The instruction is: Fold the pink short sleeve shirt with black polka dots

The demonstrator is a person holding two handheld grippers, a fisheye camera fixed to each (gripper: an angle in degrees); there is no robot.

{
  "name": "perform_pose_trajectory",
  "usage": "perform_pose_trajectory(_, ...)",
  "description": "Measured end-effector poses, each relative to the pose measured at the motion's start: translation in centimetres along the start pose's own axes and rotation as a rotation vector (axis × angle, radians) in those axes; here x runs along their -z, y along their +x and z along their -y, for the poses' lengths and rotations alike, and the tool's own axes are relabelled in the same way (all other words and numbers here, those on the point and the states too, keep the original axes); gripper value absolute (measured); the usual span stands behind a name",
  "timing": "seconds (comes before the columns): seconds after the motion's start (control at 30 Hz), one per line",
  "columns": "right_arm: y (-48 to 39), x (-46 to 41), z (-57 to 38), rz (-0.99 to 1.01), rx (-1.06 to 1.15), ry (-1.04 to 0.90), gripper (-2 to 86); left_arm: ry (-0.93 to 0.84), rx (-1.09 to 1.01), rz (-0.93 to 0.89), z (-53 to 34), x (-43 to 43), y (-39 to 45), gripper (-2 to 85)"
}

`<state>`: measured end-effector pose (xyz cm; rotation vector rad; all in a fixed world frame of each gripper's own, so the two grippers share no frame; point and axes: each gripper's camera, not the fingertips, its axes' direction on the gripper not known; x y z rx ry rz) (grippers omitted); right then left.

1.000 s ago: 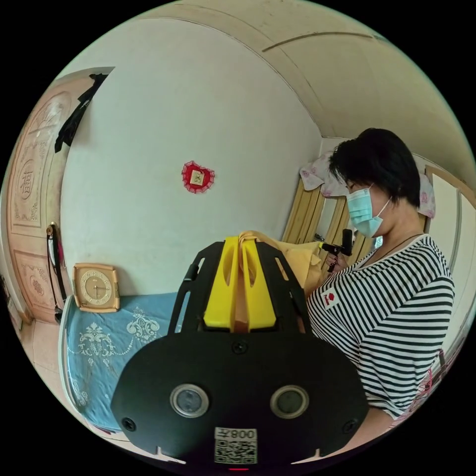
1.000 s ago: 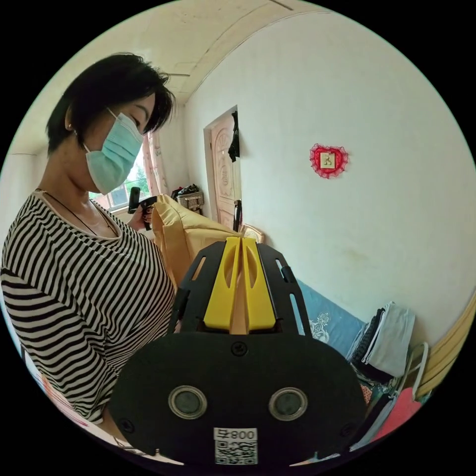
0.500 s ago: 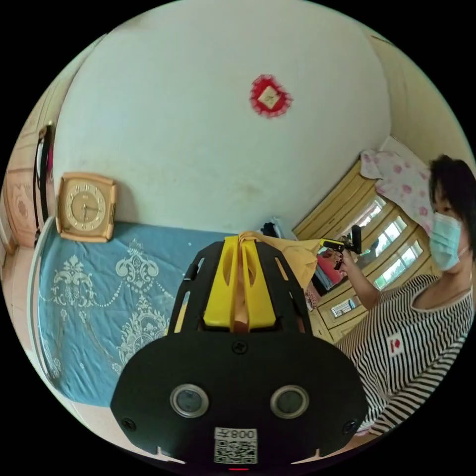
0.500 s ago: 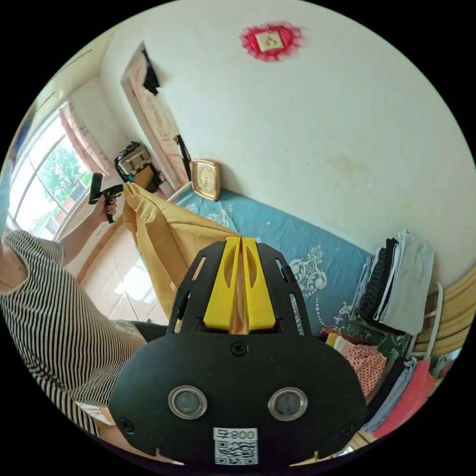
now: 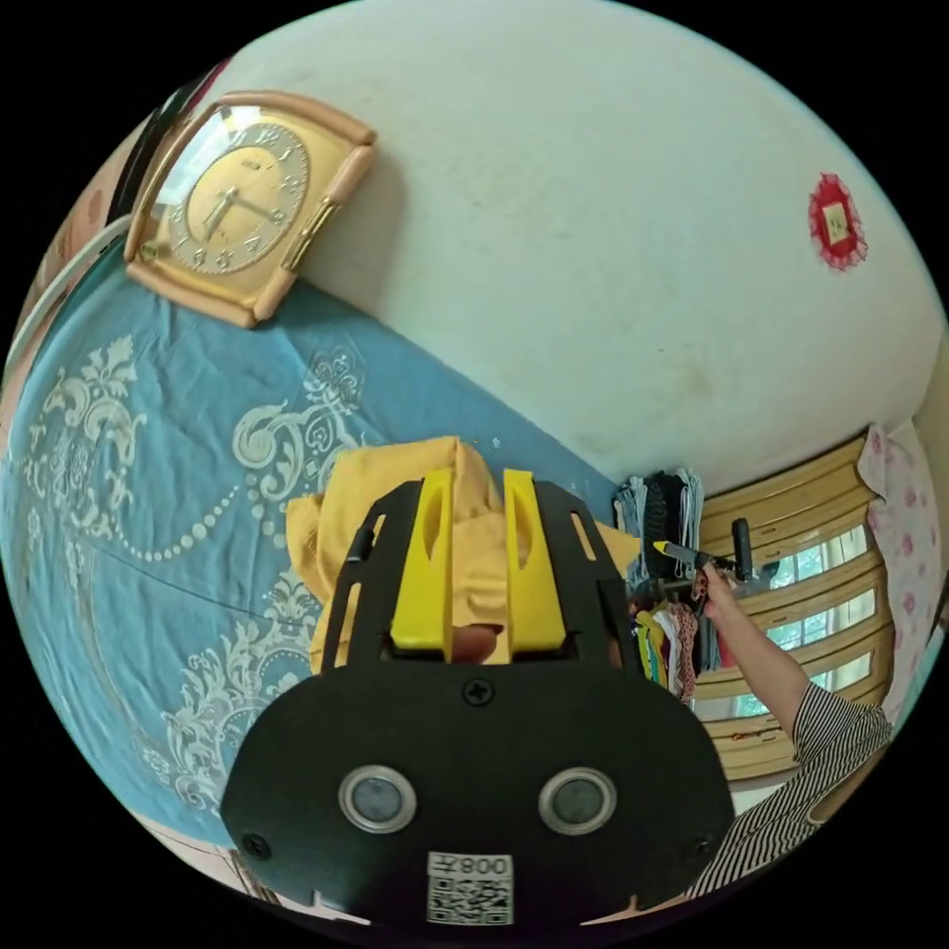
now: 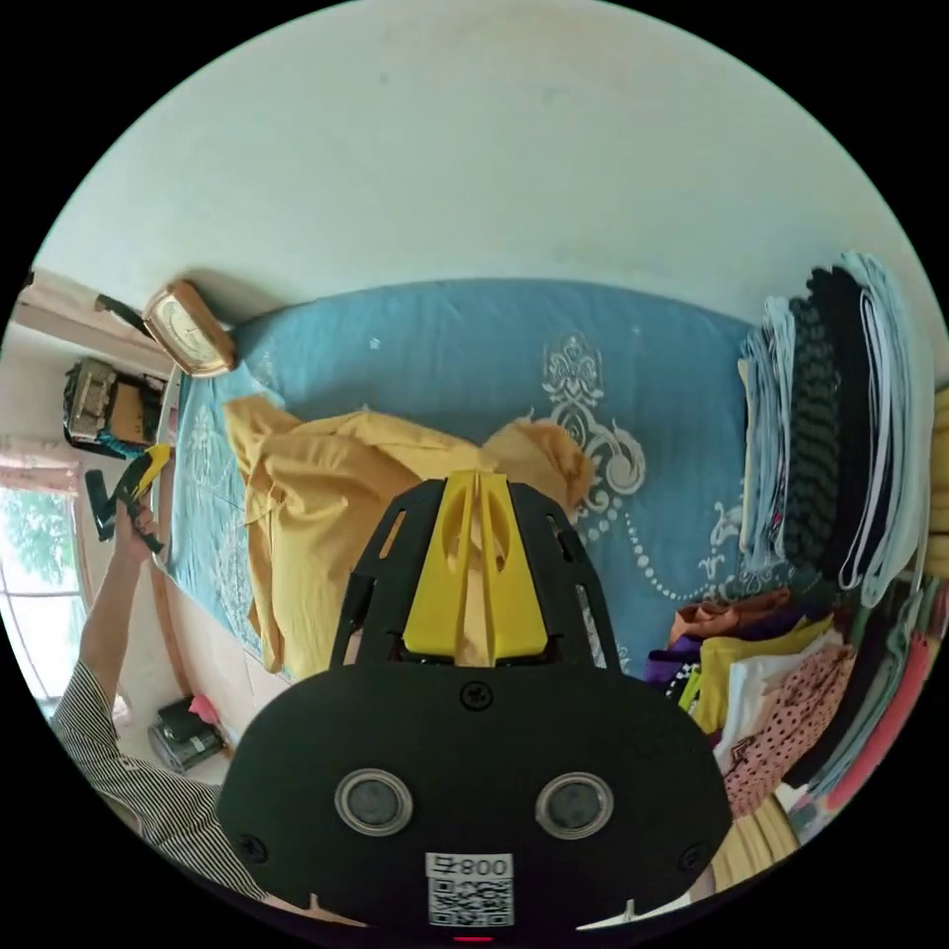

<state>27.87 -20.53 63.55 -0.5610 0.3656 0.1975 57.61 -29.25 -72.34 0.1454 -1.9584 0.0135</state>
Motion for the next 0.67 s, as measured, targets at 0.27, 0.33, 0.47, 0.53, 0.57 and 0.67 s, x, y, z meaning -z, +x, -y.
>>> perform_pose_trajectory(0.27, -0.1, -14.0, -16.9, 0.235, -0.175, -0.084, -0.1, -0.28, 0.167, 0.022, -21.0, -6.3, -5.6, 8.0)
perform_pose_trajectory(0.33, -1.1, -16.2, -21.0, 0.294, -0.215, -0.111, 0.0, -0.348, 0.233, 0.052, -26.9, -7.9, -6.2, 8.1)
perform_pose_trajectory(0.47, -5.0, -19.3, -30.1, 0.342, -0.294, -0.154, 0.1, -0.393, 0.337, 0.059, -32.7, -10.4, -6.5, 8.1)
perform_pose_trajectory(0.53, -7.0, -20.2, -33.3, 0.35, -0.325, -0.167, 0.1, -0.402, 0.36, 0.049, -34.7, -12.2, -6.1, 8.2)
perform_pose_trajectory(0.57, -8.4, -20.7, -35.2, 0.35, -0.345, -0.172, 0.1, -0.413, 0.354, 0.051, -35.0, -12.7, -5.8, 8.1)
perform_pose_trajectory(0.67, -11.5, -22.0, -39.1, 0.388, -0.417, -0.163, 0.1, -0.433, 0.34, 0.002, -36.5, -15.2, -4.0, 8.0)
